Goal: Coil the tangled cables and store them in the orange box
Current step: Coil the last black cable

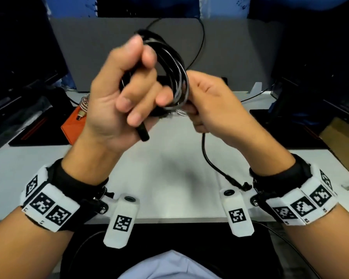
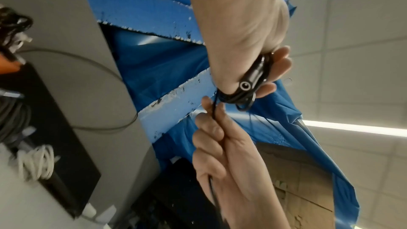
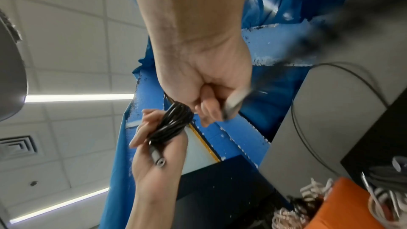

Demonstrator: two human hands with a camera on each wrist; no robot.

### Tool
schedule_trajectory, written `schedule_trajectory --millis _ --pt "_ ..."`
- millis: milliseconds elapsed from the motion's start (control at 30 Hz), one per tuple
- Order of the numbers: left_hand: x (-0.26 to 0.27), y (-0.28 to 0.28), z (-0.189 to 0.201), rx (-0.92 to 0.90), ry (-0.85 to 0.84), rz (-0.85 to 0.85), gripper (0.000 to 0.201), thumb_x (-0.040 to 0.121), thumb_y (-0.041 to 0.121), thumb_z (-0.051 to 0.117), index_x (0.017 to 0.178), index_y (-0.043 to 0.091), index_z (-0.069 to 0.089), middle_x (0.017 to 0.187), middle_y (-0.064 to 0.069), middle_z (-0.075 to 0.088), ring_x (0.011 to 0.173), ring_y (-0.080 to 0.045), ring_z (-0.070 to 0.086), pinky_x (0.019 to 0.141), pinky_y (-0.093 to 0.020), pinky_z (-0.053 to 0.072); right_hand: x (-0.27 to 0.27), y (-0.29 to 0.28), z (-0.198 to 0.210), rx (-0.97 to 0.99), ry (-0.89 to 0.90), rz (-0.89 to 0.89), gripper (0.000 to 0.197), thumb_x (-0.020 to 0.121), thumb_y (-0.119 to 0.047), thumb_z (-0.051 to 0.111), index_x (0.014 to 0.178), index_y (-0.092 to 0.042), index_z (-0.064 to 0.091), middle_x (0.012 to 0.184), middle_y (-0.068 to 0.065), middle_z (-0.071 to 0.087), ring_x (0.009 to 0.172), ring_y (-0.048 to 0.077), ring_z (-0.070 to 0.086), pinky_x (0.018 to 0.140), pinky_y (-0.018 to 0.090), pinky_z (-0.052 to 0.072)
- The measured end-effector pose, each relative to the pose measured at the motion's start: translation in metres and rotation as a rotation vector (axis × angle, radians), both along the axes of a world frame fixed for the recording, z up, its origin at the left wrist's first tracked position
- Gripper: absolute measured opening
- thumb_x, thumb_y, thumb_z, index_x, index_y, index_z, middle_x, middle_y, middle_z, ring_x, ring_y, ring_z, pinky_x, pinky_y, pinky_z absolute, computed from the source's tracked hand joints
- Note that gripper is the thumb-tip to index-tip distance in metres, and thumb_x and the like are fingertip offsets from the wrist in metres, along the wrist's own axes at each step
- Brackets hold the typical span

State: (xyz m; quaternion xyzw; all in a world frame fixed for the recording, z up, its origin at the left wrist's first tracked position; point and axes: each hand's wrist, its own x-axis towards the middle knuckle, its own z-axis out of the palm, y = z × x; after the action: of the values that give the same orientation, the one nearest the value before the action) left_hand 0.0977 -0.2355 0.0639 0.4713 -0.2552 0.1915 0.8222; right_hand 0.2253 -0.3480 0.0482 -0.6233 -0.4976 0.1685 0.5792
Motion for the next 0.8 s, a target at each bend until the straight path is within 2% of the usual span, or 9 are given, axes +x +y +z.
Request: schedule_trajectory --millis 100,167,300,367,433,533,600,700,800 --pt "0.001 -0.001 0.002 0.183 -0.046 0.572 0.040 0.110 0.024 0.031 0.088 0.009 0.061 0.041 0.009 0.044 0.036 -0.008 0.047 0.064 -0.028 0.047 -0.012 0.007 -0.012 -0.195 -0.105 0.117 0.019 0.111 -0.028 0.044 0.099 -0.018 0.055 0.065 0.001 0.041 0.044 0.012 0.035 0.041 0.028 0.037" --pt "0.004 -0.002 0.000 0.372 -0.066 0.905 0.034 0.110 0.023 0.039 0.088 0.012 0.062 0.044 0.008 0.047 0.040 -0.014 0.053 0.066 -0.032 0.049 -0.022 0.007 -0.019 -0.339 -0.154 0.259 0.021 0.112 -0.024 0.042 0.116 -0.007 0.054 0.068 0.007 0.039 0.044 0.013 0.037 0.042 0.032 0.046" --pt "0.005 0.009 -0.004 0.831 0.074 1.184 0.032 0.103 0.028 0.058 0.079 0.007 0.066 0.055 0.001 0.064 0.054 -0.016 0.064 0.066 -0.030 0.051 -0.027 0.002 -0.013 -0.337 -0.316 0.238 0.031 0.109 -0.025 0.050 0.110 0.003 0.064 0.060 -0.008 0.044 0.051 0.006 0.041 0.049 0.028 0.042" --pt "0.003 0.017 -0.006 1.103 0.164 1.250 0.037 0.100 0.039 0.060 0.073 0.014 0.065 0.059 0.001 0.065 0.059 -0.013 0.063 0.064 -0.026 0.049 -0.023 -0.003 -0.005 -0.301 -0.428 0.181 0.030 0.106 -0.030 0.056 0.100 -0.006 0.072 0.064 -0.005 0.054 0.061 0.013 0.049 0.060 0.044 0.049" --pt "0.001 0.023 -0.004 1.240 0.277 1.172 0.050 0.101 0.049 0.055 0.062 0.019 0.060 0.052 -0.001 0.059 0.053 -0.014 0.060 0.058 -0.024 0.046 -0.016 -0.012 0.004 -0.245 -0.537 0.095 0.029 0.101 -0.036 0.059 0.091 -0.015 0.075 0.071 -0.005 0.067 0.064 0.017 0.058 0.066 0.048 0.050" --pt "0.000 0.024 -0.002 1.119 0.422 0.771 0.069 0.105 0.054 0.035 0.048 0.026 0.062 0.041 -0.007 0.053 0.043 -0.030 0.056 0.057 -0.027 0.051 -0.010 -0.023 0.014 -0.119 -0.578 -0.012 0.025 0.100 -0.032 0.061 0.084 -0.016 0.072 0.069 -0.015 0.067 0.065 0.005 0.061 0.064 0.028 0.045" --pt "0.001 0.022 -0.006 0.988 0.431 0.479 0.074 0.099 0.060 0.026 0.045 0.027 0.065 0.038 -0.016 0.041 0.034 -0.026 0.044 0.056 -0.026 0.048 -0.014 -0.024 0.015 -0.025 -0.624 -0.070 0.025 0.099 -0.033 0.058 0.085 -0.013 0.065 0.074 -0.007 0.069 0.070 0.012 0.064 0.066 0.036 0.049" --pt "0.001 0.029 -0.017 0.835 0.389 0.066 0.064 0.089 0.074 0.039 0.063 0.025 0.071 0.036 -0.001 0.031 0.029 -0.013 0.034 0.059 -0.033 0.048 -0.026 -0.021 0.008 0.112 -0.807 -0.146 0.019 0.098 -0.028 0.047 0.095 -0.011 0.055 0.073 -0.002 0.069 0.069 0.020 0.063 0.065 0.043 0.049" --pt "0.002 0.041 -0.024 0.761 0.381 -0.172 0.055 0.090 0.063 0.061 0.083 0.009 0.070 0.038 -0.001 0.032 0.030 -0.004 0.038 0.059 -0.028 0.050 -0.028 -0.016 0.000 0.200 -0.936 -0.224 0.024 0.101 -0.028 0.043 0.106 -0.008 0.056 0.083 -0.008 0.064 0.071 0.020 0.057 0.064 0.037 0.046"
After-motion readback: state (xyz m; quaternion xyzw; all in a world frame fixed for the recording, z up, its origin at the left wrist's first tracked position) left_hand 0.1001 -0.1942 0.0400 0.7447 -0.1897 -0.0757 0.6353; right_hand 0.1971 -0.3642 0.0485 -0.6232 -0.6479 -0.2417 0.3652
